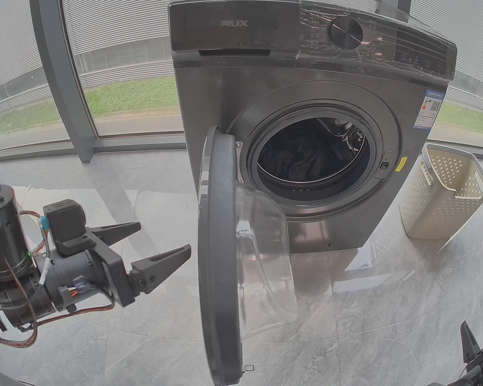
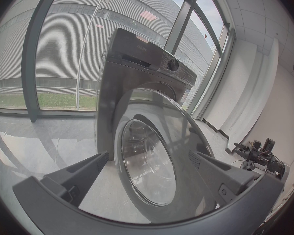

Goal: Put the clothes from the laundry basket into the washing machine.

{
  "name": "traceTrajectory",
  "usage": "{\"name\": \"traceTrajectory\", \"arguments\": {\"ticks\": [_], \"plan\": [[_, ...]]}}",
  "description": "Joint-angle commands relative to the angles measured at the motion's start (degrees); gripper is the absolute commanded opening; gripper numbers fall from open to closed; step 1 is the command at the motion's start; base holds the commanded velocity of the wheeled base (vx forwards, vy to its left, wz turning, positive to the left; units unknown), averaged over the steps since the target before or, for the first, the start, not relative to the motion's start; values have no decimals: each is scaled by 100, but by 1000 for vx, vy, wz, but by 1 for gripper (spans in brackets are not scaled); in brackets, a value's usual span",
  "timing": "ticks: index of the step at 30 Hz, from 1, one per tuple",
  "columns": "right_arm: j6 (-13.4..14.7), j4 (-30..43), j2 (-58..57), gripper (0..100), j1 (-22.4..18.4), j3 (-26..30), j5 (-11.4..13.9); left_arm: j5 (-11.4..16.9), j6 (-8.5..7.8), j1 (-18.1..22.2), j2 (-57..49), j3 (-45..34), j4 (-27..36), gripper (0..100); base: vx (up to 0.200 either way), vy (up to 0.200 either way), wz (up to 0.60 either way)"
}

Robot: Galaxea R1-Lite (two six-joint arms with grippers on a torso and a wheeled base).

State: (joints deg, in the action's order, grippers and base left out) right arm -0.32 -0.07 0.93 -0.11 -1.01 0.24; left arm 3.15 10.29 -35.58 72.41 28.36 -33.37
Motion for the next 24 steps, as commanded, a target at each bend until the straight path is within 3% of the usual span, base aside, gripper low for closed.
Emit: {"name": "traceTrajectory", "arguments": {"ticks": [1, 11, 24], "plan": [[-3, -1, -93, 100, 2, 101, 2, -33, 8, -89, 722, 293, -214, 100, 0, 0, 0], [-3, -1, -93, 100, 2, 101, 2, -86, 17, -177, 1478, 838, -443, 100, 0, 0, 0], [-3, -1, -93, 100, 2, 101, 2, -420, 35, -282, 2620, 1656, -1260, 100, 0, 0, 0]]}}
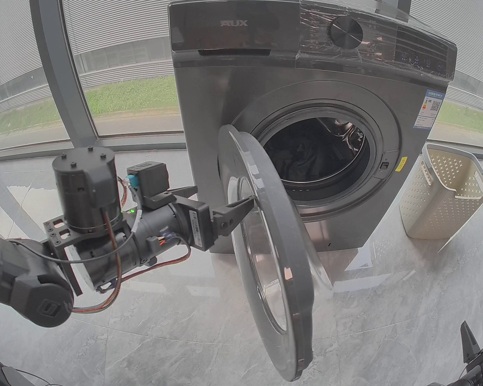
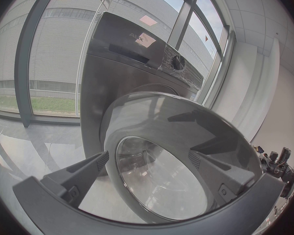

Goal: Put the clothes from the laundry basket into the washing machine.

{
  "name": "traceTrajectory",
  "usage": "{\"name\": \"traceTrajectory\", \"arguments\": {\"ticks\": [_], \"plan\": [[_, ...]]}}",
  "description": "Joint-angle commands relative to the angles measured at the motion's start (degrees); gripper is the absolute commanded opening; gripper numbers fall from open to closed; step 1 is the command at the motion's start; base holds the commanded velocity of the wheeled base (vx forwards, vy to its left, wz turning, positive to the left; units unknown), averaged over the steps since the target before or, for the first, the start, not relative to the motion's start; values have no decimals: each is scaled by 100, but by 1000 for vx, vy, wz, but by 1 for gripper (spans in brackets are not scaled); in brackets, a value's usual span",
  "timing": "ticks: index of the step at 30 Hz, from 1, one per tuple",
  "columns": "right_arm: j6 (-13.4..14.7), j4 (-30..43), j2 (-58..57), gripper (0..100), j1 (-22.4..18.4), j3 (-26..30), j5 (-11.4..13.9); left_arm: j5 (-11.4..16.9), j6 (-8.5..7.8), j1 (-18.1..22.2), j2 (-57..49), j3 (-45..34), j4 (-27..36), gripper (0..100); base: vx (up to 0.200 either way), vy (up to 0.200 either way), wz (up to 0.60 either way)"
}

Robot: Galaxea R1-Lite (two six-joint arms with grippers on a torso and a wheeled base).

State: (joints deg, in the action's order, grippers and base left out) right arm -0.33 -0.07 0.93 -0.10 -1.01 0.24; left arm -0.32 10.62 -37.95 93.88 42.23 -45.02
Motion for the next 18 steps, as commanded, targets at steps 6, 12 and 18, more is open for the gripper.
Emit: {"name": "traceTrajectory", "arguments": {"ticks": [6, 12, 18], "plan": [[-2, -1, -93, 100, 1, 101, 2, -135, 10, -46, 772, 690, -121, 100, 0, 0, 0], [-2, -1, -93, 100, 1, 101, 2, -276, 37, -46, 1080, 1139, -130, 100, 0, 0, 0], [-2, -1, -93, 100, 1, 101, 2, -575, 54, 16, 1572, 1701, -156, 100, 0, 0, 0]]}}
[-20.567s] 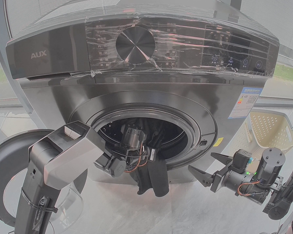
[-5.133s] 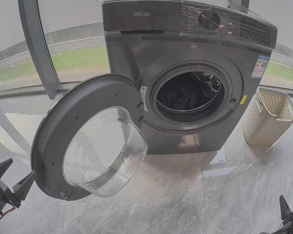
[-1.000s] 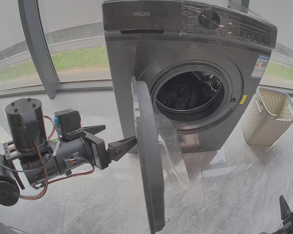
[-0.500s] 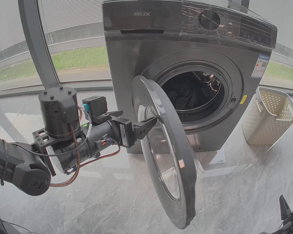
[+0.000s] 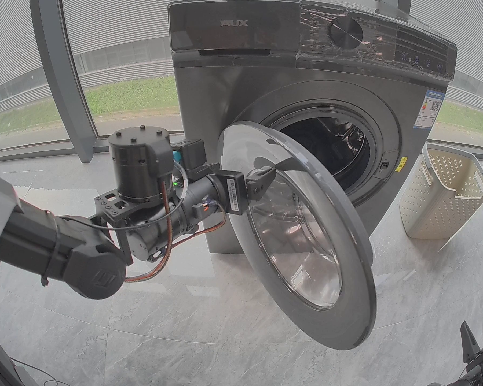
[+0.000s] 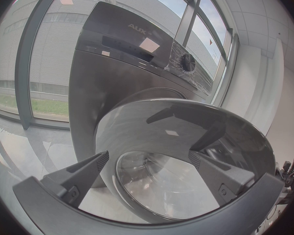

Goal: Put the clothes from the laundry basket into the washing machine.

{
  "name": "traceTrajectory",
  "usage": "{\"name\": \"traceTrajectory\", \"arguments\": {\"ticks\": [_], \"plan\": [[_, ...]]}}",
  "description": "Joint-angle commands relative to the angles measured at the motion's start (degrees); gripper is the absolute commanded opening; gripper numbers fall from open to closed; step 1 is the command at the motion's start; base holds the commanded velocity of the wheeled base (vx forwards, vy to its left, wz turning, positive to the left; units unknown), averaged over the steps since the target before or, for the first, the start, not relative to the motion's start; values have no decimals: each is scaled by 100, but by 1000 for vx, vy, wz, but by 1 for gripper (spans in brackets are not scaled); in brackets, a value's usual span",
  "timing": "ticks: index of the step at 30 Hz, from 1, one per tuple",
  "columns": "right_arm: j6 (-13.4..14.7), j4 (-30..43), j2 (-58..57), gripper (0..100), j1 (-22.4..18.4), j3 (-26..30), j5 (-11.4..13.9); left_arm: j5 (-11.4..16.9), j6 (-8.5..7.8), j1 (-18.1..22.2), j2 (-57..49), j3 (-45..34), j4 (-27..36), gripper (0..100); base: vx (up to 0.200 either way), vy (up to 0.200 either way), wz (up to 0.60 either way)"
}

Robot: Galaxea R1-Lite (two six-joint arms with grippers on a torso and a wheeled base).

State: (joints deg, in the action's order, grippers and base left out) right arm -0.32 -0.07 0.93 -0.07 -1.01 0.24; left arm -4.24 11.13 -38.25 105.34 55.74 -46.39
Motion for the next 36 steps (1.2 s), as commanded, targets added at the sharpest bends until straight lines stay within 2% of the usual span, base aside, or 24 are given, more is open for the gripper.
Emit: {"name": "traceTrajectory", "arguments": {"ticks": [1, 6, 9, 11, 16, 22, 23, 30, 32, 34, 36], "plan": [[-3, -10, -93, 100, -1, 101, 2, -191, 12, 46, 444, 377, -28, 100, 0, 0, 0], [-3, -1, -93, 100, -1, 101, 2, -270, 47, 72, 593, 605, -125, 100, 0, 0, 0], [-3, -1, -93, 100, -1, 101, 2, -507, 276, 134, 769, 983, -187, 100, 0, 0, 0], [-3, -1, -93, 100, -1, 101, 2, -630, 372, 187, 866, 1185, -204, 100, 0, 0, 0], [-3, -1, -93, 100, -1, 101, 2, -666, 390, 292, 945, 1352, -169, 100, 0, 0, 0], [-3, -1, -93, 100, -1, 101, 2, -674, 408, 292, 655, 763, -169, 100, 0, 0, 0], [-3, -1, -93, 100, -1, 101, 2, -648, 390, 239, 259, 254, -160, 100, 0, 0, 0], [-3, -1, -93, 100, -1, 101, 2, -595, 249, 2, -1727, -1856, -143, 100, 0, 0, 0], [-3, -1, -93, 100, -1, 101, 2, -595, 74, -7, -2342, -2374, -134, 100, 0, 0, 0], [-3, -1, -93, 100, -1, 101, 2, -587, -190, -7, -3177, -2990, -72, 100, 0, 0, 0], [-3, -1, -93, 100, -1, 101, 2, -587, -322, -15, -3916, -3464, 86, 100, 0, 0, 0]]}}
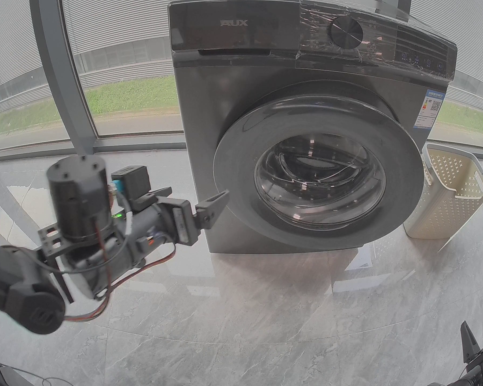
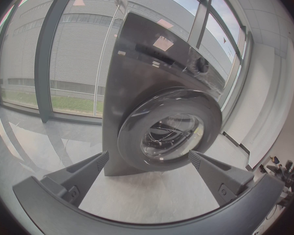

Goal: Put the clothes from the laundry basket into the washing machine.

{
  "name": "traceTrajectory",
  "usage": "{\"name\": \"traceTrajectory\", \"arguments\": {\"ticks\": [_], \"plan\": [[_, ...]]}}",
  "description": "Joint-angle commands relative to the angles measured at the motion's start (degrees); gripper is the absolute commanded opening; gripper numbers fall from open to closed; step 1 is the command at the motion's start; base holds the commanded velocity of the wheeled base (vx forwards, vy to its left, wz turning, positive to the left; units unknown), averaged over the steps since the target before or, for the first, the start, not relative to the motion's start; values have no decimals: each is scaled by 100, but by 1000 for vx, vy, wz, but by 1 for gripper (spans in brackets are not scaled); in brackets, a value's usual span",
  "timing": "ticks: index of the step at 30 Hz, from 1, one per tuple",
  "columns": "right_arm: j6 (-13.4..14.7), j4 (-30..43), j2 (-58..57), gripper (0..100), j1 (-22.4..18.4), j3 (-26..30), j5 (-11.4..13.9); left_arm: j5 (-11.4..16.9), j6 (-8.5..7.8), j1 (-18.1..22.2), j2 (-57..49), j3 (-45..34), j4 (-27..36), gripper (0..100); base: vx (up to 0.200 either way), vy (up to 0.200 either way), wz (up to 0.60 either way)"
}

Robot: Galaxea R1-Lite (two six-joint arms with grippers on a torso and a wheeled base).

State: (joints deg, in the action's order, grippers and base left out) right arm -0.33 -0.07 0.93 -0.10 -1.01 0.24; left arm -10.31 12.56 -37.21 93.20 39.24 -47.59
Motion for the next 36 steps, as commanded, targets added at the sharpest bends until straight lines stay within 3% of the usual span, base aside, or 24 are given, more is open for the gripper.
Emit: {"name": "traceTrajectory", "arguments": {"ticks": [1, 2, 3, 4, 5, 6, 10, 12, 17, 21, 27, 32, 36], "plan": [[-2, -1, -93, 100, 1, 101, 2, 21, -509, -120, -3106, -2052, 356, 100, 0, 0, 0], [-2, -1, -93, 100, 1, 101, 2, 21, -509, -120, -3106, -2052, 356, 100, 0, 0, 0], [-2, -1, -93, 100, 1, 101, 2, 29, -658, -103, -3888, -2430, 725, 100, 0, 0, 0], [-2, -1, -93, 100, 1, 101, 2, 29, -658, -103, -3888, -2430, 725, 100, 0, 0, 0], [-2, -1, -93, 100, 1, 101, 2, 91, -851, 3, -4459, -2790, 962, 100, 0, 0, 0], [-2, -1, -93, 100, 1, 101, 2, 179, -904, 108, -4688, -3001, 980, 100, 0, 0, 0], [-2, -1, -93, 100, 1, 101, 2, 293, -948, 495, -5303, -3476, 1059, 100, 0, 0, 0], [-2, -1, -93, 100, 1, 101, 2, 258, -1001, 811, -5672, -3722, 1147, 100, 0, 0, 0], [-2, -1, -93, 100, 1, 101, 2, 319, -1493, 1523, -6481, -3915, 1947, 100, 0, 0, 0], [-2, -1, -93, 100, 1, 101, 2, 328, -1651, 2174, -7078, -3924, 2465, 100, 0, 0, 0], [-2, -1, -93, 100, 1, 101, 2, 337, -1625, 2622, -7817, -3924, 3168, 100, 0, 0, 0], [-2, -1, -93, 100, 1, 101, 2, 759, -1590, 3184, -8810, -3924, 4329, 100, 0, 0, 0], [-2, -1, -93, 100, 1, 101, 2, 812, -1484, 3202, -8828, -3924, 4311, 100, 0, 0, 0]]}}
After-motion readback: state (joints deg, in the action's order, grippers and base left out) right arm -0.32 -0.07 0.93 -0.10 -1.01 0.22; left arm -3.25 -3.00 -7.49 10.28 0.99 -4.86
